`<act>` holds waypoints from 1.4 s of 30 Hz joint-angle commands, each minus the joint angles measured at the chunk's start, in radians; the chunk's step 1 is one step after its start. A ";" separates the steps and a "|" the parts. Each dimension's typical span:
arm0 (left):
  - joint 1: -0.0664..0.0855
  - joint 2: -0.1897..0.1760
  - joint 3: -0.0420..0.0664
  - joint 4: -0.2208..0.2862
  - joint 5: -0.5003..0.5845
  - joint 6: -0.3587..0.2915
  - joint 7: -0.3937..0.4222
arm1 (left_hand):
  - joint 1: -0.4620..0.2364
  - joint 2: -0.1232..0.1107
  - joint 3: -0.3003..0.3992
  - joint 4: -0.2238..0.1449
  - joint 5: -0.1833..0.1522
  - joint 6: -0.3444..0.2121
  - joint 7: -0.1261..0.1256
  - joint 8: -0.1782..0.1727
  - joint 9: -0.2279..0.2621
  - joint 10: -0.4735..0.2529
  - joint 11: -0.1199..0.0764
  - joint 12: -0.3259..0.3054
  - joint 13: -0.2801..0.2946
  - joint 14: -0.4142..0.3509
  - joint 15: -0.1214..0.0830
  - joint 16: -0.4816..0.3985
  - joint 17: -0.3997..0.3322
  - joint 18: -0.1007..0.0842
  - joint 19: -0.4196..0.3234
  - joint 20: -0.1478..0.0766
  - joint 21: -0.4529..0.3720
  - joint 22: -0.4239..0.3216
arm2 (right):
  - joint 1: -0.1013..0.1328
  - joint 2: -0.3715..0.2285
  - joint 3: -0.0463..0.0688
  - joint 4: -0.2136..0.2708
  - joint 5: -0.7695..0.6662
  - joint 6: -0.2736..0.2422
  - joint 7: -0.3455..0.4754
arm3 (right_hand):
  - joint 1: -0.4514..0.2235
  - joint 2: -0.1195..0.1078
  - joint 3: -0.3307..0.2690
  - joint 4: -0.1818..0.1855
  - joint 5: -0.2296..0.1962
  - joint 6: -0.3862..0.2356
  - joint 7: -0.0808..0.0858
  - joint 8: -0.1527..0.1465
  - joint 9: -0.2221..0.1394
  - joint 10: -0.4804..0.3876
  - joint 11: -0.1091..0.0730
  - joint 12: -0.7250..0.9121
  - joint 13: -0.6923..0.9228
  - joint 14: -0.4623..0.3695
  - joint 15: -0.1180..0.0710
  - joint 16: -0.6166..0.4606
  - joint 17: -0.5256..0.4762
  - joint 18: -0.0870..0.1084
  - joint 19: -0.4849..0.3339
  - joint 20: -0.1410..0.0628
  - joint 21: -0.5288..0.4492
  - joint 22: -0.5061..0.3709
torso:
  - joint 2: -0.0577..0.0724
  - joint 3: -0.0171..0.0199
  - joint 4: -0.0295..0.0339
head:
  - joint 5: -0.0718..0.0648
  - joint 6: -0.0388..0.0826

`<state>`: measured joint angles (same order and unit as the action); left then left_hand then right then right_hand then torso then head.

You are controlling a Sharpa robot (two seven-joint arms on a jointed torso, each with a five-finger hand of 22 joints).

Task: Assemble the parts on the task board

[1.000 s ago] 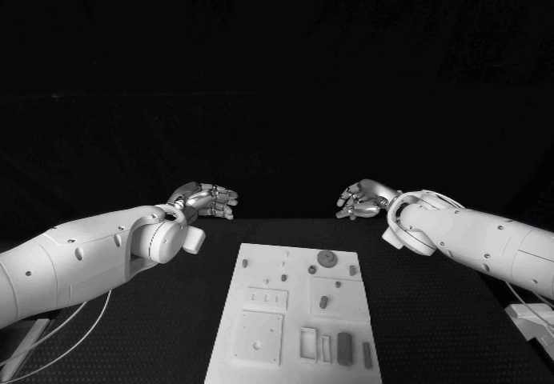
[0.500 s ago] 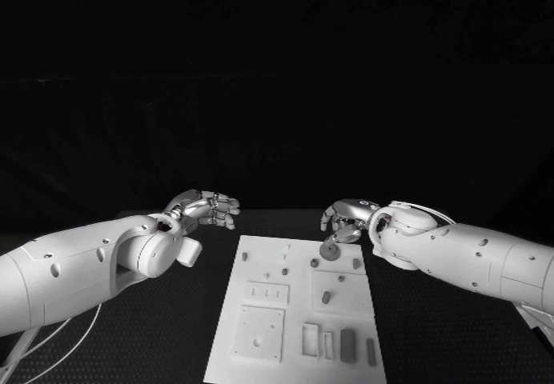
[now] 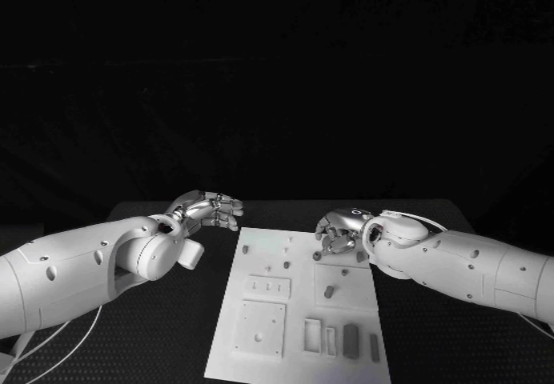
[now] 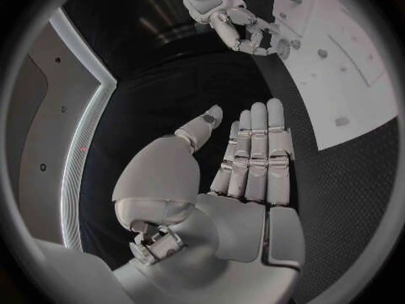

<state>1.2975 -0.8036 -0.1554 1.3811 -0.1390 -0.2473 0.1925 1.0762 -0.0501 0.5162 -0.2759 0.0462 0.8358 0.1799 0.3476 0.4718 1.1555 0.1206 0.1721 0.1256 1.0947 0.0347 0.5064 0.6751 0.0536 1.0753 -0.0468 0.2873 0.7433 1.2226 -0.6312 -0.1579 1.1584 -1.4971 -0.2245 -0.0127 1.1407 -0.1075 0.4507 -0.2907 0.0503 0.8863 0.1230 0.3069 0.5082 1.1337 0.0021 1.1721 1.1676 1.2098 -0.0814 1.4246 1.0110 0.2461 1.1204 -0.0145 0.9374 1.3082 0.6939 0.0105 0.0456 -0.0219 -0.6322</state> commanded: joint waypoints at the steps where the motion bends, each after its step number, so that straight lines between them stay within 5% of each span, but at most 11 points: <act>1: 0.001 -0.002 0.001 0.005 -0.004 0.014 0.011 | -0.009 -0.003 -0.003 -0.004 0.005 0.003 0.001 -0.005 -0.002 0.006 -0.001 -0.004 0.002 -0.005 0.005 -0.006 0.002 0.007 -0.001 -0.005 -0.007 0.001 | -0.002 0.006 0.000 -0.005 -0.055 0.014 -0.020 | -0.015 0.001 0.011 0.000 0.000 0.014 0.016 -0.008 0.003 -0.093 0.025 0.019 0.005 0.005 0.002 0.013 -0.003 0.016 0.005 -0.011 0.011 0.023 | 0.012 0.0010 0.0014 | -0.002 0.000; 15: 0.002 -0.013 0.003 0.025 -0.004 0.015 0.011 | -0.012 -0.003 -0.003 -0.003 0.005 0.003 0.001 -0.007 -0.004 0.008 -0.001 -0.008 0.002 -0.006 0.006 -0.011 0.006 0.004 -0.002 -0.007 -0.008 0.002 | -0.014 0.025 0.001 -0.031 -0.079 0.005 -0.028 | -0.017 0.008 0.020 0.000 0.000 0.013 0.017 -0.014 0.003 -0.086 0.026 0.038 0.004 0.026 0.003 0.033 0.012 0.016 0.014 -0.019 0.025 0.021 | 0.036 0.0006 0.0116 | -0.005 -0.001; 26: 0.002 -0.016 0.003 0.027 -0.004 0.016 0.009 | -0.014 -0.003 -0.003 -0.003 0.005 0.003 0.001 -0.008 -0.005 0.008 -0.001 -0.011 0.002 -0.006 0.006 -0.013 0.009 0.003 -0.003 -0.007 -0.009 0.003 | -0.015 0.028 0.001 -0.037 -0.088 0.016 -0.028 | -0.018 0.018 0.027 0.000 0.000 0.026 0.014 -0.011 0.006 -0.084 0.023 0.045 0.000 0.032 0.000 0.041 0.012 0.016 0.016 -0.023 0.031 0.021 | 0.049 -0.0026 0.0135 | -0.008 -0.004; 42: 0.003 -0.020 0.003 0.029 -0.004 0.019 0.005 | -0.015 -0.004 -0.002 -0.003 0.005 0.004 0.002 -0.009 -0.006 0.009 -0.001 -0.014 0.003 -0.007 0.006 -0.017 0.012 0.002 -0.004 -0.008 -0.010 0.004 | -0.025 0.037 0.001 -0.045 -0.103 0.029 -0.025 | -0.018 0.026 0.032 -0.001 0.000 0.047 0.006 -0.004 0.011 -0.081 0.016 0.051 -0.007 0.036 -0.006 0.047 0.010 0.016 0.015 -0.025 0.036 0.020 | 0.052 0.0010 0.0145 | -0.006 -0.015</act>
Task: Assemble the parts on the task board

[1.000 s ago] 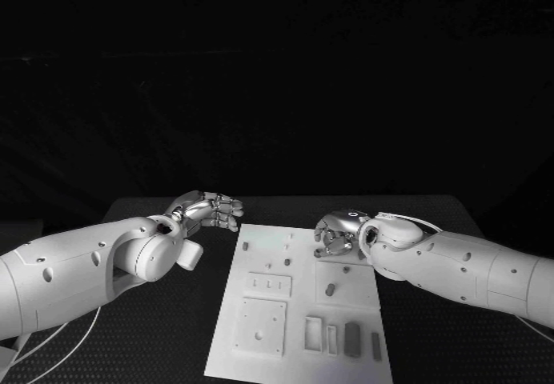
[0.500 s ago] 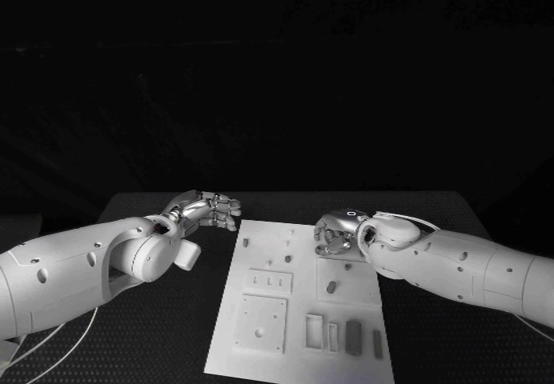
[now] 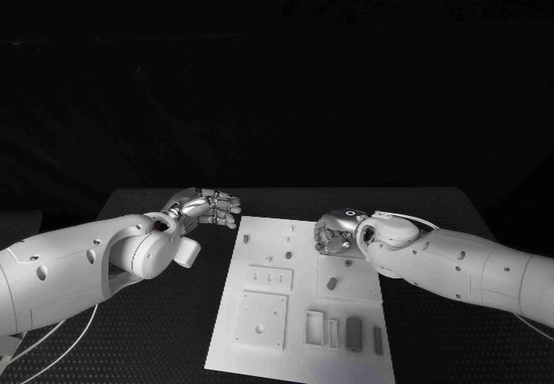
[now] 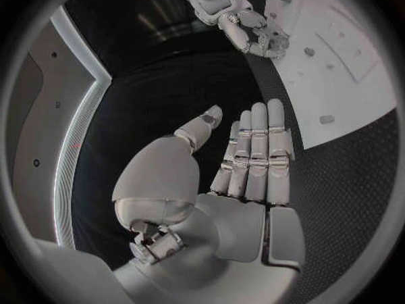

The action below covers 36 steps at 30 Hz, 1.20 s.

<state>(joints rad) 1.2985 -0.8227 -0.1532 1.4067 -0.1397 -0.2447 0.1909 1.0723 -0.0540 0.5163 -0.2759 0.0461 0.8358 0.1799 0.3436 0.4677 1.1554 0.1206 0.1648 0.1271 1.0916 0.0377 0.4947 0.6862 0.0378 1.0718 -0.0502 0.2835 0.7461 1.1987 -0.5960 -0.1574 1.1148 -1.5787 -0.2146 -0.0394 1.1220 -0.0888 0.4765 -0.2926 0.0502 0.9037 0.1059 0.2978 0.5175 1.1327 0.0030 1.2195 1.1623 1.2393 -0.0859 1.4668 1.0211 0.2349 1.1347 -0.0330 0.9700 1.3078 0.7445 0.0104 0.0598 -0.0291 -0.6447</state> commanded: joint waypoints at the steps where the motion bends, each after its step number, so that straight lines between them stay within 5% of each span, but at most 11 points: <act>1: 0.002 -0.001 0.001 0.003 -0.003 0.016 0.007 | -0.011 0.000 -0.002 -0.003 0.005 0.004 0.002 -0.005 -0.002 0.010 0.000 -0.007 0.001 -0.004 0.003 -0.006 0.001 0.018 -0.001 -0.005 -0.007 0.001 | -0.002 0.002 0.000 -0.002 -0.022 0.020 0.002 | 0.001 0.008 0.007 0.001 0.000 0.032 0.022 0.005 0.002 -0.079 0.014 0.004 -0.002 0.007 -0.002 0.006 0.000 0.027 0.001 -0.007 0.004 0.021 | 0.001 0.0012 0.0003 | 0.002 -0.003; 9: 0.002 0.000 0.001 0.002 -0.003 0.016 0.005 | -0.011 -0.001 -0.002 -0.004 0.005 0.004 0.002 -0.006 -0.002 0.010 0.000 -0.008 0.002 -0.004 0.003 -0.007 0.003 0.017 -0.001 -0.005 -0.007 0.002 | -0.006 0.004 0.000 -0.006 -0.027 0.034 0.002 | 0.003 0.020 0.011 0.001 0.000 0.045 0.017 0.009 0.004 -0.076 0.010 0.007 -0.007 0.008 -0.007 0.009 -0.004 0.027 0.000 -0.009 0.007 0.020 | 0.004 0.0015 -0.0010 | 0.004 -0.006; 16: 0.002 0.000 0.001 0.000 -0.003 0.018 0.003 | -0.012 0.000 -0.002 -0.003 0.005 0.004 0.002 -0.007 -0.003 0.011 0.000 -0.009 0.002 -0.003 0.003 -0.008 0.004 0.017 -0.001 -0.005 -0.007 0.002 | -0.006 0.002 0.000 -0.006 -0.037 0.038 -0.001 | 0.015 0.051 0.021 -0.001 0.000 0.059 0.012 0.012 0.007 -0.074 0.005 0.009 -0.013 0.008 -0.011 0.013 -0.008 0.027 -0.003 -0.011 0.010 0.020 | 0.006 0.0021 -0.0008 | 0.003 -0.009; 23: 0.002 -0.001 0.001 -0.001 -0.003 0.017 0.002 | -0.013 0.001 -0.002 -0.003 0.005 0.004 0.002 -0.007 -0.003 0.011 0.000 -0.010 0.002 -0.003 0.003 -0.009 0.006 0.017 -0.001 -0.005 -0.008 0.002 | -0.006 0.002 0.000 -0.006 -0.043 0.045 0.000 | 0.009 0.053 0.139 0.009 0.000 0.083 0.009 0.012 0.010 -0.070 0.002 0.013 -0.025 0.007 -0.014 0.019 -0.022 0.027 0.001 -0.005 0.013 0.019 | 0.007 0.0022 -0.0006 | 0.002 -0.010; 36: 0.003 -0.002 0.001 0.002 -0.003 0.012 0.002 | -0.013 0.001 -0.002 -0.003 0.005 0.004 0.002 -0.007 -0.004 0.012 0.000 -0.011 0.002 -0.003 0.003 -0.011 0.008 0.016 -0.001 -0.006 -0.008 0.003 | -0.006 0.001 0.001 0.010 -0.034 -0.020 -0.050 | -0.036 0.062 0.168 0.008 0.000 0.111 -0.002 0.024 0.024 -0.059 -0.008 0.019 -0.036 0.013 -0.023 0.027 -0.028 0.027 0.006 -0.008 0.021 0.018 | 0.009 0.0014 -0.0006 | -0.002 -0.005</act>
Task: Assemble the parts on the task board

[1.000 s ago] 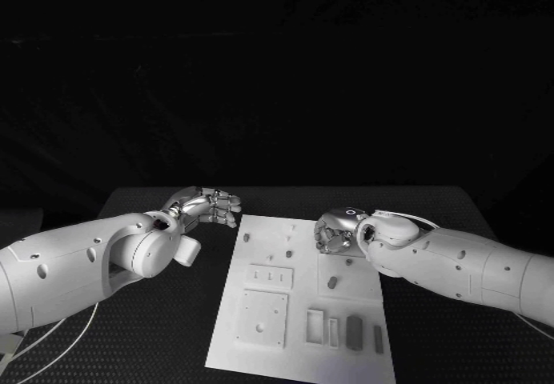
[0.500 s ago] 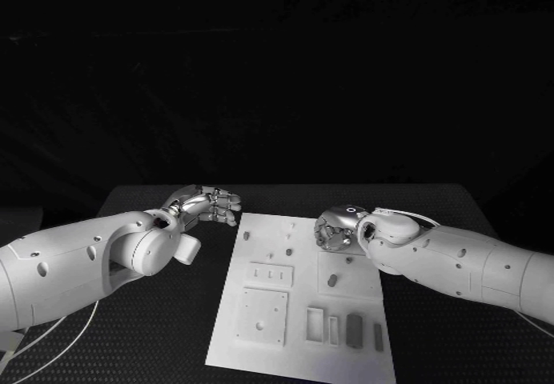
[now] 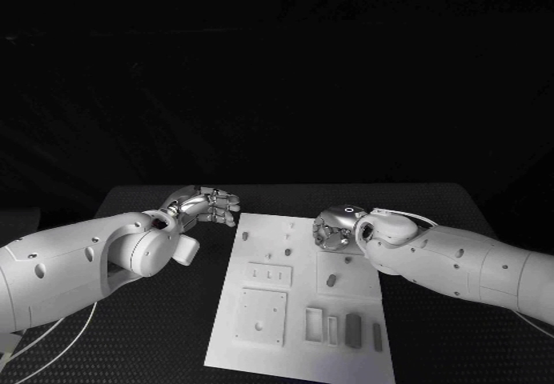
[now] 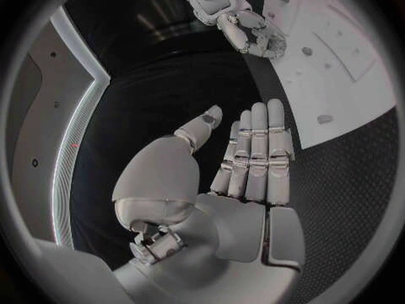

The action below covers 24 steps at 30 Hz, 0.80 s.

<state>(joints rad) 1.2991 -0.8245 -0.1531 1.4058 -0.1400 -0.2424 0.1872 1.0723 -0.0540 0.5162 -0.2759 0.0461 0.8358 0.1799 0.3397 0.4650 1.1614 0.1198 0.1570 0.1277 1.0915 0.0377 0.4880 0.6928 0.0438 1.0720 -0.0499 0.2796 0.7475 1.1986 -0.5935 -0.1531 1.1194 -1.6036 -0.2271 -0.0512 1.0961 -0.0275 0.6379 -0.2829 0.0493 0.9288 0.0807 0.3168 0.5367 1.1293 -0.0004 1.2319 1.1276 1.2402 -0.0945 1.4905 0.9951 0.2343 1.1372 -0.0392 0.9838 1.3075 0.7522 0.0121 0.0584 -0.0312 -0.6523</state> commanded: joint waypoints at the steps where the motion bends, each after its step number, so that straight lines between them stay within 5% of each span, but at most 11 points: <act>1: 0.002 0.000 0.001 0.003 -0.003 0.010 0.005 | -0.013 0.000 -0.002 -0.003 0.005 0.004 0.002 -0.003 -0.001 0.006 0.000 -0.004 0.002 -0.003 0.003 -0.004 0.001 0.010 -0.001 -0.006 -0.004 0.002 | -0.005 -0.001 -0.002 0.008 -0.009 -0.013 -0.042 | -0.011 0.001 0.007 -0.002 0.000 0.086 0.023 0.005 0.005 -0.055 -0.005 0.006 -0.002 0.013 -0.015 0.004 0.000 0.028 0.004 -0.002 0.007 0.018 | 0.001 -0.0001 0.0010 | 0.000 0.004; 12: 0.003 0.001 0.001 0.006 -0.003 0.006 0.005 | -0.012 0.000 -0.001 -0.004 0.005 0.004 0.002 -0.004 -0.001 0.007 0.000 -0.005 0.002 -0.002 0.003 -0.006 0.003 0.010 -0.001 -0.006 -0.005 0.002 | 0.037 0.027 0.010 0.021 -0.037 -0.076 -0.079 | -0.013 -0.005 0.013 -0.006 0.000 0.091 0.020 0.008 0.009 -0.048 -0.009 0.007 -0.007 0.019 -0.018 0.007 0.000 0.028 0.008 -0.006 0.009 0.018 | 0.002 -0.0005 0.0002 | -0.001 0.016; 24: 0.004 0.008 0.001 0.003 -0.003 0.007 0.004 | -0.012 0.000 -0.001 -0.004 0.005 0.004 0.002 -0.005 -0.002 0.007 0.000 -0.006 0.002 -0.002 0.003 -0.007 0.005 0.010 -0.001 -0.007 -0.005 0.003 | 0.039 0.110 0.011 -0.035 -0.059 -0.159 -0.109 | -0.012 -0.011 0.017 -0.006 0.001 0.094 0.018 0.009 0.012 -0.044 -0.010 0.006 -0.011 0.022 -0.020 0.008 -0.002 0.028 0.010 -0.008 0.010 0.018 | 0.003 0.0005 0.0035 | -0.004 0.022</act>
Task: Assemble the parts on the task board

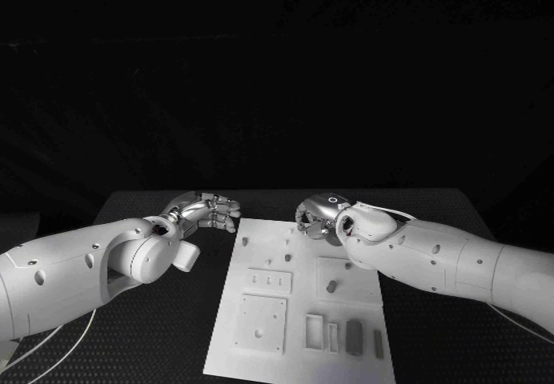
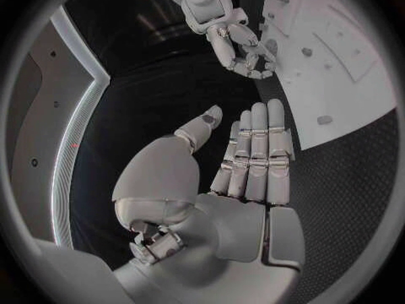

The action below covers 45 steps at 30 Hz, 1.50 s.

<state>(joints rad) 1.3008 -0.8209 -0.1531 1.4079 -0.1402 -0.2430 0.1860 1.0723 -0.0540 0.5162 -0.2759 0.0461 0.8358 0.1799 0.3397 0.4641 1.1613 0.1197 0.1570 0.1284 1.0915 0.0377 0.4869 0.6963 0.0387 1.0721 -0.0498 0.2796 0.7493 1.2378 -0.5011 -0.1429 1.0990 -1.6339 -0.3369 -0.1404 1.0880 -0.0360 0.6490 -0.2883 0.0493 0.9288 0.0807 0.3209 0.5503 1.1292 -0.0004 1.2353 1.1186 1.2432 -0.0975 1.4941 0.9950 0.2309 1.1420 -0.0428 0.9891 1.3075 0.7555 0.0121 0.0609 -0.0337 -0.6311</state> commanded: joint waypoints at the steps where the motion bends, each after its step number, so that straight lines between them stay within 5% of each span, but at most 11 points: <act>1: 0.002 0.005 0.001 0.000 -0.003 0.008 0.005 | -0.012 0.000 -0.001 -0.004 0.005 0.004 0.002 -0.005 -0.001 0.008 0.000 -0.007 0.002 -0.002 0.003 -0.007 0.001 0.015 -0.001 -0.007 -0.005 0.001 | 0.000 0.027 0.000 -0.023 -0.036 -0.049 -0.019 | -0.004 -0.003 0.006 -0.001 0.001 0.094 0.018 0.005 -0.002 -0.044 -0.011 0.003 -0.002 0.019 -0.017 0.004 -0.002 0.031 0.006 -0.005 0.005 0.018 | 0.000 0.0002 0.0020 | -0.002 0.002; 21: 0.004 0.014 0.001 -0.004 -0.003 0.010 0.005 | -0.012 0.000 -0.001 -0.004 0.005 0.004 0.002 -0.005 -0.001 0.008 0.000 -0.007 0.002 -0.002 0.003 -0.007 0.002 0.015 -0.001 -0.007 -0.005 0.001 | -0.021 0.102 -0.007 -0.103 -0.079 -0.031 -0.020 | -0.003 -0.003 0.007 -0.001 0.001 0.094 0.018 0.005 -0.002 -0.043 -0.011 0.003 -0.002 0.019 -0.017 0.004 -0.004 0.031 0.006 -0.005 0.005 0.018 | 0.003 0.0014 -0.0015 | 0.004 0.001; 27: 0.006 0.014 0.001 -0.003 -0.004 0.010 0.005 | -0.012 -0.001 -0.001 -0.004 0.005 0.003 0.003 -0.006 -0.002 0.008 0.001 -0.008 0.002 -0.001 0.003 -0.008 0.003 0.014 -0.001 -0.007 -0.005 0.002 | -0.025 0.112 -0.008 -0.116 -0.082 -0.028 -0.021 | -0.002 -0.003 0.008 -0.001 0.001 0.094 0.018 0.004 -0.002 -0.043 -0.011 0.002 -0.004 0.020 -0.017 0.004 -0.003 0.031 0.006 -0.006 0.005 0.017 | 0.004 0.0024 -0.0013 | 0.008 -0.004; 33: 0.009 0.014 0.001 -0.001 -0.004 0.010 0.005 | -0.012 -0.001 -0.001 -0.004 0.005 0.003 0.003 -0.006 -0.002 0.008 0.001 -0.009 0.002 -0.001 0.003 -0.009 0.004 0.014 -0.001 -0.007 -0.006 0.002 | -0.027 0.119 -0.009 -0.128 -0.085 -0.030 -0.020 | -0.002 -0.003 0.009 -0.001 0.001 0.094 0.018 0.004 -0.002 -0.042 -0.011 0.002 -0.004 0.020 -0.017 0.004 -0.004 0.031 0.006 -0.006 0.005 0.017 | 0.004 0.0014 0.0001 | -0.003 -0.016; 45: 0.010 0.016 0.002 -0.002 -0.004 0.011 0.004 | -0.012 -0.001 -0.001 -0.004 0.005 0.003 0.003 -0.007 -0.002 0.009 0.001 -0.010 0.002 -0.001 0.003 -0.010 0.006 0.014 -0.001 -0.007 -0.006 0.002 | -0.031 0.131 -0.009 -0.143 -0.085 -0.018 -0.017 | -0.002 -0.003 0.010 -0.001 0.000 0.093 0.018 0.003 -0.001 -0.041 -0.011 0.001 -0.006 0.021 -0.017 0.004 -0.006 0.031 0.007 -0.006 0.005 0.017 | 0.003 0.0007 -0.0022 | 0.007 -0.020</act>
<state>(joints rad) 1.3090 -0.8069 -0.1524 1.4041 -0.1406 -0.2428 0.1845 1.0723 -0.0540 0.5163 -0.2759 0.0461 0.8358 0.1799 0.3397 0.4633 1.1611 0.1196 0.1533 0.1297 1.0915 0.0377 0.4831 0.7010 0.0355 1.0721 -0.0498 0.2796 0.7508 1.2079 -0.3722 -0.1520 0.9584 -1.7044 -0.3724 -0.1595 1.0873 -0.0373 0.6545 -0.2884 0.0493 0.9318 0.0776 0.3223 0.5481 1.1293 -0.0005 1.2350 1.1139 1.2458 -0.1001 1.4937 0.9911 0.2306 1.1502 -0.0404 0.9891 1.3074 0.7586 0.0132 0.0596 -0.0285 -0.6513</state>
